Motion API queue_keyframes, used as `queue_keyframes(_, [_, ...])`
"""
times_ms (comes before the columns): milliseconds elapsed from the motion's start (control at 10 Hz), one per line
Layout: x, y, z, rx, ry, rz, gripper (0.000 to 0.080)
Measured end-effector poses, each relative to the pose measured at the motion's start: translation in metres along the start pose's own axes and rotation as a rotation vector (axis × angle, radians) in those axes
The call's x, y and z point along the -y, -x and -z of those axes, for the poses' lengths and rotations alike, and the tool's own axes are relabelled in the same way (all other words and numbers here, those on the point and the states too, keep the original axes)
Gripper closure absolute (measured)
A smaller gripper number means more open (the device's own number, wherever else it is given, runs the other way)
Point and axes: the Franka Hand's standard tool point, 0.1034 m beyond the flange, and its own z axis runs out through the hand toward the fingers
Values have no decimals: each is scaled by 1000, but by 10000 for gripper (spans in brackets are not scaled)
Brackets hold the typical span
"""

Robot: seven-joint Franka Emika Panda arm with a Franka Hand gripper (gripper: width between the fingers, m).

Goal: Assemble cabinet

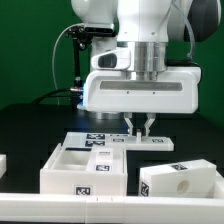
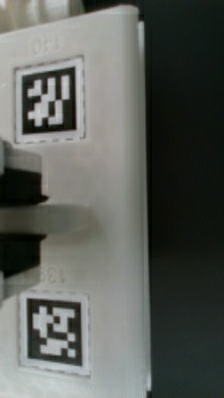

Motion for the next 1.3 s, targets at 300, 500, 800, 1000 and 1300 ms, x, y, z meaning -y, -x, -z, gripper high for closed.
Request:
queue_keyframes(300, [-6,18,3,7,-1,254,737])
queue_keyframes(500, [-12,31,7,11,-4,368,737])
queue_keyframes(800, [-18,32,7,27,15,575,737])
queue_keyframes(1000, [-21,32,6,34,22,640,737])
queue_keyframes(1300, [-22,33,6,37,23,626,557])
